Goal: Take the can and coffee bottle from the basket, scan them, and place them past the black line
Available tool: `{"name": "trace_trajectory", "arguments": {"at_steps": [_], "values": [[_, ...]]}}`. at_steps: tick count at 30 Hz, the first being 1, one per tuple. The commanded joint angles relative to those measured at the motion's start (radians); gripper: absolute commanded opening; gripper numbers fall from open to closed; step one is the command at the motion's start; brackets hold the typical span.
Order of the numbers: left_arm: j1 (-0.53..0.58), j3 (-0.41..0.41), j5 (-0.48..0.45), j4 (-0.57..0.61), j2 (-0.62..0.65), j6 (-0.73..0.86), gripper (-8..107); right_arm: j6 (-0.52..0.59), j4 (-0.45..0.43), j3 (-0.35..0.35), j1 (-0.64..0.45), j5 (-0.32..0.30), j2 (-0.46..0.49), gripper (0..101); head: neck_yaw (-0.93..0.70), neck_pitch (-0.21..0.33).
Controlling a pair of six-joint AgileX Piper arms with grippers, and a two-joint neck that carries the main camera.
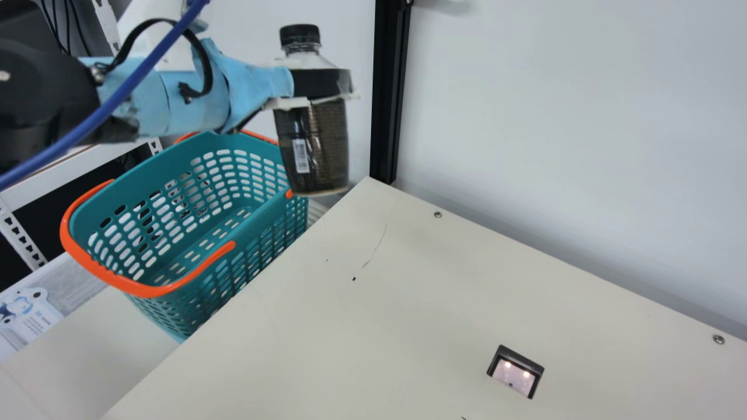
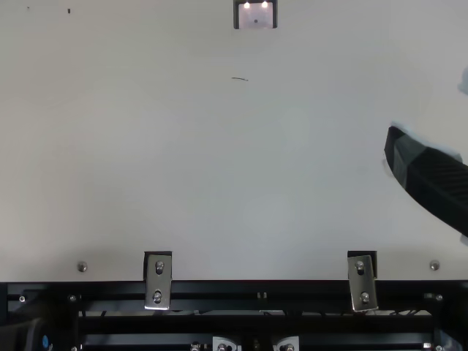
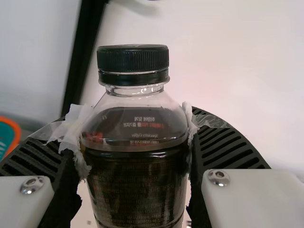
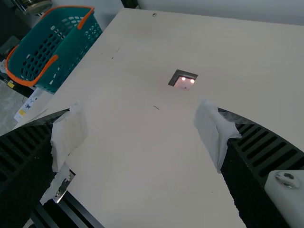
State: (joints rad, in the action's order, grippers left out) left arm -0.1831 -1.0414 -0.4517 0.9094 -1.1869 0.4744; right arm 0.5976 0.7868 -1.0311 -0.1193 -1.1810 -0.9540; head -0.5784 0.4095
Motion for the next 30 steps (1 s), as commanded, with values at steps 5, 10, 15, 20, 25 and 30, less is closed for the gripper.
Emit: {"name": "trace_trajectory", "arguments": {"at_steps": [5,10,15,20,25,30], "values": [[0.181,0.056,0.065,0.026,0.058,-0.139,10,0.000,0.000,0.000,0.000,0.000,0.000,101,0.102,0.019],[0.296,0.069,0.127,0.078,0.064,-0.223,10,0.000,0.000,0.000,0.000,0.000,0.000,101,0.200,0.015],[0.407,0.061,0.191,0.147,0.056,-0.272,10,0.000,0.000,0.000,0.000,0.000,0.000,101,0.313,0.015],[0.495,0.042,0.239,0.198,0.042,-0.288,10,0.000,0.000,0.000,0.000,0.000,0.000,101,0.432,0.014],[0.558,0.022,0.270,0.237,0.025,-0.287,10,0.000,0.000,0.000,0.000,0.000,0.000,101,0.554,0.014],[0.598,0.005,0.283,0.268,0.010,-0.280,10,0.000,0.000,0.000,0.000,0.000,0.000,101,0.660,0.016]]}}
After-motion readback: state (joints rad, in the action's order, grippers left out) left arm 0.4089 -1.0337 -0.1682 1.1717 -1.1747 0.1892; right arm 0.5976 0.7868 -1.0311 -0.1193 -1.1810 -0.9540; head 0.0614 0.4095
